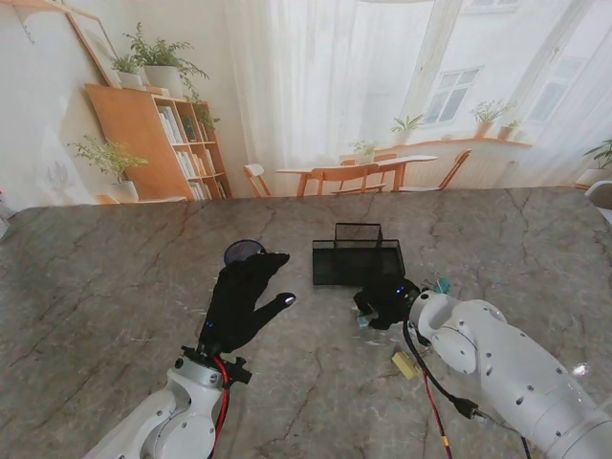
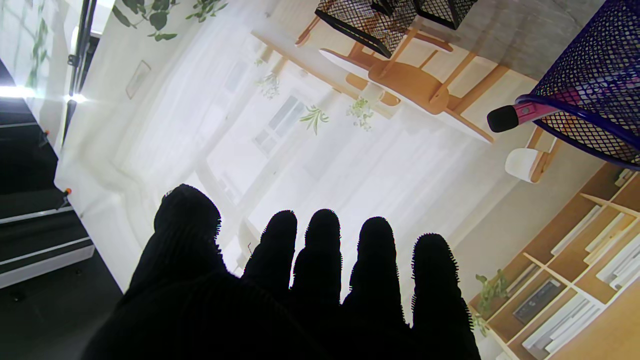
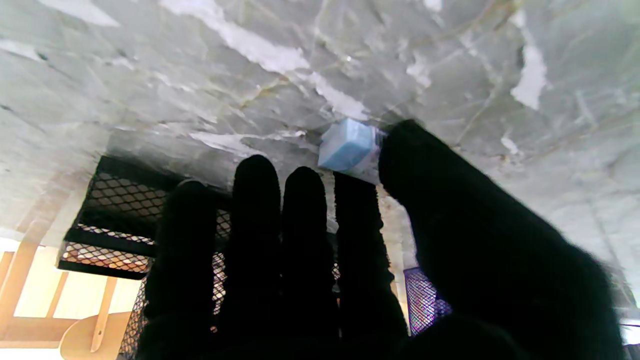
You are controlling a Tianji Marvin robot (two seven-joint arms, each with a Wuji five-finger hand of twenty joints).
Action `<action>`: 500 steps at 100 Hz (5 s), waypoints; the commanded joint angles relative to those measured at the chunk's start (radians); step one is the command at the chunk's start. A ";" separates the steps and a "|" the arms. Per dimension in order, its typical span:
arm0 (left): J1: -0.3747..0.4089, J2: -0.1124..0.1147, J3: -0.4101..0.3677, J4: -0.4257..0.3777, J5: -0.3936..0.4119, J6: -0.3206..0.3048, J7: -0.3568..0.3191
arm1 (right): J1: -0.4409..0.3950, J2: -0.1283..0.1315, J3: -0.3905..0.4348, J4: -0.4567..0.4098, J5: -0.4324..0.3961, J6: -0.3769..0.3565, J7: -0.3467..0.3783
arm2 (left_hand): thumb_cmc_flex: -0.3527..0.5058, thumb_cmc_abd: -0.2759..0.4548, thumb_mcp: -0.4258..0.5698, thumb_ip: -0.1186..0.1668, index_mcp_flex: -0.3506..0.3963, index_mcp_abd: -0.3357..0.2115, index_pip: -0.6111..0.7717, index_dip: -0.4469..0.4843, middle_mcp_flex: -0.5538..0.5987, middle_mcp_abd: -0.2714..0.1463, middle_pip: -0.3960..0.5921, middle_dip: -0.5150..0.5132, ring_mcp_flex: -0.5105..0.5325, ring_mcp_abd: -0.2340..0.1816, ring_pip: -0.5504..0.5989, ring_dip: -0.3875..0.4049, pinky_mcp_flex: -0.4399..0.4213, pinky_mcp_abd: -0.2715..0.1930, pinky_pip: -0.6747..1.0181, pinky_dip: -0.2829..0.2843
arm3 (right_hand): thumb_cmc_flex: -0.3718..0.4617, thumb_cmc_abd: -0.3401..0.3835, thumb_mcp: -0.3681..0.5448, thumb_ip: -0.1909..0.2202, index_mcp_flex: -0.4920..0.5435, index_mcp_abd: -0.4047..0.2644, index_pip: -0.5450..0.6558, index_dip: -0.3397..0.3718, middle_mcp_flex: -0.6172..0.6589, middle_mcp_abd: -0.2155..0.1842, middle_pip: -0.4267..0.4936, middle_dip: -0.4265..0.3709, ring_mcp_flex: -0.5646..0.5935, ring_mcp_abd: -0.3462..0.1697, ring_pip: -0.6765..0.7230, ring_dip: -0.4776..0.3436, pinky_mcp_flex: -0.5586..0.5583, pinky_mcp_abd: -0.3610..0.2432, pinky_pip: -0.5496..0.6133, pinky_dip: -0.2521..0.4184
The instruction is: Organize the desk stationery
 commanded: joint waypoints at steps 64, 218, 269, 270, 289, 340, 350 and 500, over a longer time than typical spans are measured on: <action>0.007 -0.005 -0.002 0.003 -0.012 -0.003 0.003 | 0.007 -0.005 -0.033 0.067 0.041 -0.017 -0.001 | 0.021 0.086 -0.022 0.045 0.012 -0.024 0.007 0.017 0.010 -0.028 -0.001 0.004 0.018 -0.034 0.000 0.008 -0.011 -0.009 -0.017 -0.014 | 0.054 -0.043 0.054 0.003 0.046 -0.276 0.525 0.265 -0.050 -0.056 0.086 0.046 -0.027 -0.020 -0.034 -0.013 -0.008 0.029 0.011 -0.008; 0.020 -0.008 -0.017 -0.002 -0.026 -0.002 0.007 | 0.022 -0.020 -0.052 0.091 0.181 -0.048 0.054 | 0.042 0.084 -0.024 0.042 0.041 -0.028 0.021 0.026 0.019 -0.035 0.002 0.005 0.037 -0.038 0.003 0.013 -0.003 -0.008 -0.017 -0.016 | 0.167 -0.112 0.096 -0.038 0.144 -0.255 -0.027 -0.152 0.388 -0.081 -0.446 -0.194 0.465 -0.139 -0.223 -0.173 0.556 -0.167 0.011 -0.308; 0.017 -0.010 -0.015 0.002 -0.030 -0.006 0.009 | -0.055 -0.034 0.040 0.004 0.203 -0.005 0.038 | 0.046 0.086 -0.024 0.042 0.050 -0.026 0.029 0.034 0.019 -0.034 0.002 0.006 0.040 -0.038 0.005 0.015 -0.001 -0.010 -0.012 -0.017 | 0.176 -0.169 0.154 -0.037 0.248 -0.326 0.035 -0.197 0.424 -0.103 -0.445 -0.204 0.496 -0.127 -0.225 -0.142 0.621 -0.189 -0.012 -0.317; 0.017 -0.010 -0.015 0.002 -0.030 -0.006 0.009 | -0.058 -0.035 0.044 0.000 0.204 -0.004 0.038 | 0.046 0.086 -0.024 0.042 0.049 -0.026 0.029 0.034 0.019 -0.033 0.002 0.006 0.039 -0.038 0.005 0.015 -0.001 -0.010 -0.012 -0.017 | 0.176 -0.169 0.154 -0.037 0.248 -0.326 0.035 -0.198 0.424 -0.103 -0.445 -0.204 0.496 -0.125 -0.225 -0.141 0.622 -0.189 -0.011 -0.318; 0.016 -0.010 -0.014 0.003 -0.030 -0.009 0.012 | -0.117 -0.042 0.118 -0.094 0.208 0.017 0.039 | 0.046 0.087 -0.024 0.042 0.054 -0.026 0.032 0.037 0.020 -0.033 0.002 0.006 0.040 -0.038 0.005 0.015 -0.001 -0.010 -0.011 -0.017 | 0.178 -0.176 0.161 -0.039 0.253 -0.316 0.040 -0.202 0.426 -0.095 -0.444 -0.206 0.499 -0.120 -0.224 -0.138 0.623 -0.183 -0.006 -0.319; 0.023 -0.013 -0.021 0.000 -0.039 -0.009 0.019 | -0.188 -0.062 0.267 -0.302 0.237 0.211 0.067 | 0.047 0.088 -0.024 0.042 0.055 -0.025 0.033 0.041 0.019 -0.033 0.002 0.006 0.039 -0.037 0.004 0.014 -0.001 -0.011 -0.011 -0.019 | 0.191 -0.187 0.165 -0.038 0.256 -0.295 0.038 -0.210 0.429 -0.077 -0.443 -0.206 0.503 -0.101 -0.221 -0.140 0.624 -0.161 0.007 -0.325; 0.023 -0.014 -0.021 0.000 -0.041 -0.010 0.019 | -0.182 -0.066 0.284 -0.311 0.232 0.273 0.068 | 0.046 0.090 -0.024 0.042 0.055 -0.026 0.033 0.042 0.019 -0.034 0.002 0.006 0.038 -0.038 0.004 0.014 -0.002 -0.012 -0.012 -0.019 | 0.194 -0.187 0.163 -0.038 0.256 -0.288 0.039 -0.210 0.427 -0.073 -0.443 -0.205 0.503 -0.098 -0.221 -0.141 0.625 -0.156 0.009 -0.328; -0.005 -0.011 -0.025 0.029 -0.066 -0.036 -0.026 | 0.200 -0.132 -0.030 0.110 0.398 0.712 -0.023 | 0.048 0.098 -0.024 0.041 0.066 -0.025 0.037 0.045 0.022 -0.030 0.002 0.005 0.039 -0.036 0.005 0.014 -0.004 -0.007 -0.013 -0.018 | 0.190 -0.072 0.057 0.002 0.143 -0.270 0.033 -0.164 0.331 -0.047 -0.430 -0.172 0.453 -0.120 -0.242 -0.139 0.613 -0.206 -0.026 -0.388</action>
